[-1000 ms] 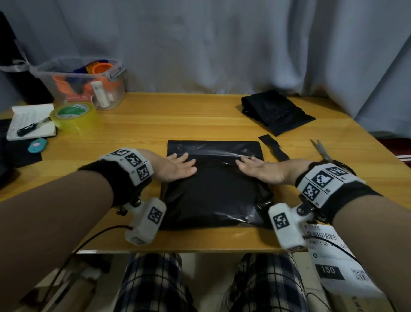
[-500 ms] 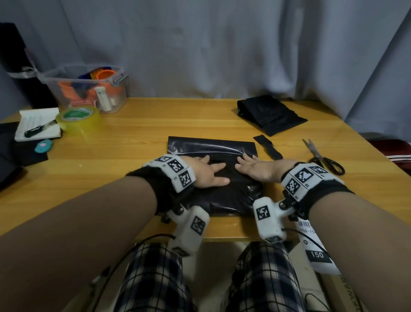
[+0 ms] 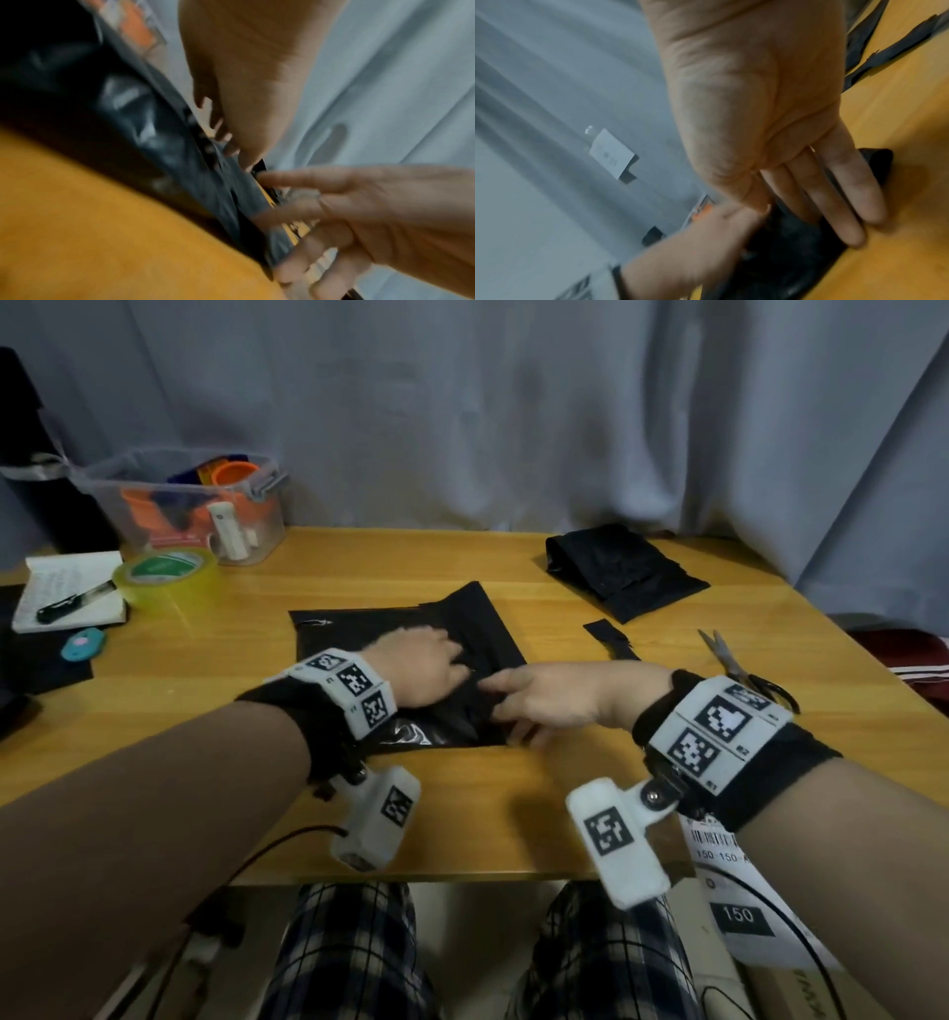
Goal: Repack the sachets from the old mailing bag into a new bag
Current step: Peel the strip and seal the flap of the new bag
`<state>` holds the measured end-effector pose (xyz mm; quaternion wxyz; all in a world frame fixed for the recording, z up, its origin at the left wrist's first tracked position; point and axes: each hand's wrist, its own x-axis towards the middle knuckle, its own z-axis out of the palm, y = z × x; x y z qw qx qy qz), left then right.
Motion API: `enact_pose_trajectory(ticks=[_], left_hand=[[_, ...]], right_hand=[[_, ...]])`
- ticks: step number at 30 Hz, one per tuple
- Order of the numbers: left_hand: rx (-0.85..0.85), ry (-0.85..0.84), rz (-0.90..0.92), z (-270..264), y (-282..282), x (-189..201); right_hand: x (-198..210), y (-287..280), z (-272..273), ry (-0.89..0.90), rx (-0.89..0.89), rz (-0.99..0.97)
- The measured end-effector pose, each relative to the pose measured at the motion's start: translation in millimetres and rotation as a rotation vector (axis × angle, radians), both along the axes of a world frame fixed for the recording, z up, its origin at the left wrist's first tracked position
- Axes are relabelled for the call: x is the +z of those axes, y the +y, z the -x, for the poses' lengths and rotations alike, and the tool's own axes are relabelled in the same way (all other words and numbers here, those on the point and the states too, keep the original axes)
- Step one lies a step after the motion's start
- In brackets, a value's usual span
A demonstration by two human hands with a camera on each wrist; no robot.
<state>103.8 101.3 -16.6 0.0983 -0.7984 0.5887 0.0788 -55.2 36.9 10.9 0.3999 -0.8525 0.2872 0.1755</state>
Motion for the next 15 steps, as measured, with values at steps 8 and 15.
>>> enact_pose_trajectory(ticks=[8,15], left_hand=[[-0.178,-0.014,-0.295,-6,6,-20],[-0.278,-0.271,-0.353,-38,-6,2]], right_hand=[[-18,-39,-23,-0.287,0.112,0.556],[-50,-54,-31,0.225,0.231,0.594]])
